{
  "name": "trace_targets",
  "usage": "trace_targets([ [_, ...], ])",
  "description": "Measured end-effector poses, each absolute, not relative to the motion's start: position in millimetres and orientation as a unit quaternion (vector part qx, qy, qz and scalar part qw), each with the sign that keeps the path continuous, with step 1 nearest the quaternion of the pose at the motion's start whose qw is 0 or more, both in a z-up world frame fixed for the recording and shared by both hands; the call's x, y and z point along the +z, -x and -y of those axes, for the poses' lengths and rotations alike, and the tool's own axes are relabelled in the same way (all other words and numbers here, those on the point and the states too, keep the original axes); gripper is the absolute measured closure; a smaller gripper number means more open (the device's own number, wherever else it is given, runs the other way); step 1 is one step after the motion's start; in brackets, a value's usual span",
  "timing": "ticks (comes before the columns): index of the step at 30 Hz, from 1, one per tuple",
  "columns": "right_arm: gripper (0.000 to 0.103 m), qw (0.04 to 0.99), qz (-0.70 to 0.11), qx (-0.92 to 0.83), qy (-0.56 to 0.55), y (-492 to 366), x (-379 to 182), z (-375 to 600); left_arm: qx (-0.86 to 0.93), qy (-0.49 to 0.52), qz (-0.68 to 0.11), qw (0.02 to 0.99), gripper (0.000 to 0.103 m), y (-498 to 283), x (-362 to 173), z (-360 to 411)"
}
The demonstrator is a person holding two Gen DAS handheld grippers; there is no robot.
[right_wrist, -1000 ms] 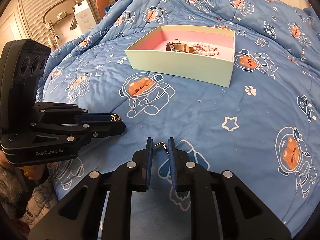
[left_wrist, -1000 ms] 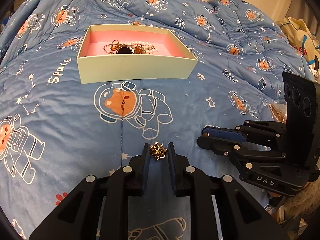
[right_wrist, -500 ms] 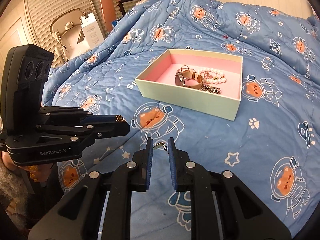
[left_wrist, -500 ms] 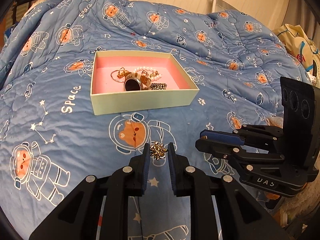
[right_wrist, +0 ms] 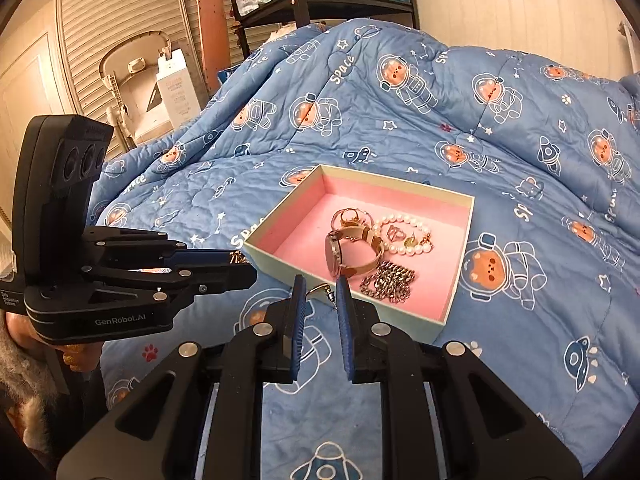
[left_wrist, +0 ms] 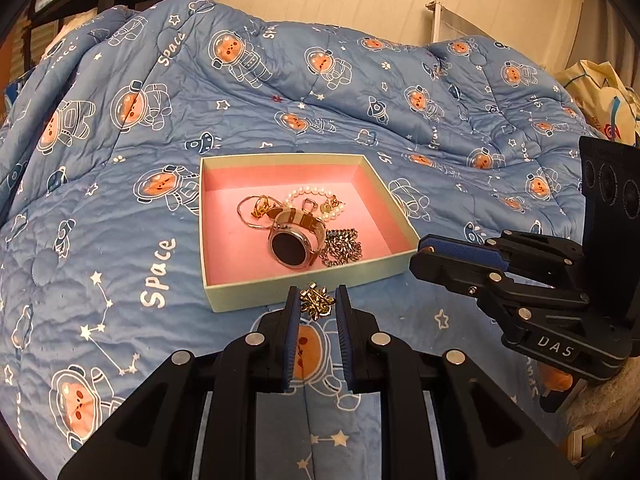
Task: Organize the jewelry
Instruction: 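Carry the gold flower earring and silver stud into the pink box and open both grippers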
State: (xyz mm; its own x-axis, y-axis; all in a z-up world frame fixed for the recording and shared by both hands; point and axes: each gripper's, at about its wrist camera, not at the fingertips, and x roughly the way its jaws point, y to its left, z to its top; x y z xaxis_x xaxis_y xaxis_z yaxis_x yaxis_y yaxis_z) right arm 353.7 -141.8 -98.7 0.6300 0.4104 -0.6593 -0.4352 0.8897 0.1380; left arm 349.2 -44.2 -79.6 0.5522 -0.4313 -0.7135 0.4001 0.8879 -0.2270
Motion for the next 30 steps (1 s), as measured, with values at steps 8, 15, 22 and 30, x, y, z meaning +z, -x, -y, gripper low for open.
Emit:
trace_targets([
  [8,0.087,0.901,-0.375,0.217,0.035,-391.0,-101.9,135.8,-0.219,0.012,-0.416,0.883,0.086,-387.3,-79.3,44.5],
  [15,0.087,0.895,-0.402,0.19,0.041,-433.8,-115.1,133.6,-0.207,0.029,-0.444,0.871,0.086,-434.6,-86.6,52.0],
  [22,0.087,0.883,-0.436,0.17,0.03,-468.8,-134.3,138.3,-0.192,0.041,-0.467,0.862,0.086,-463.9,-98.3,55.6],
  [30,0.087,0.878,-0.452,0.155,0.02,-494.9,-144.0,139.0,-0.176,0.057,-0.477,0.859,0.086,-487.7,-107.5,59.8],
])
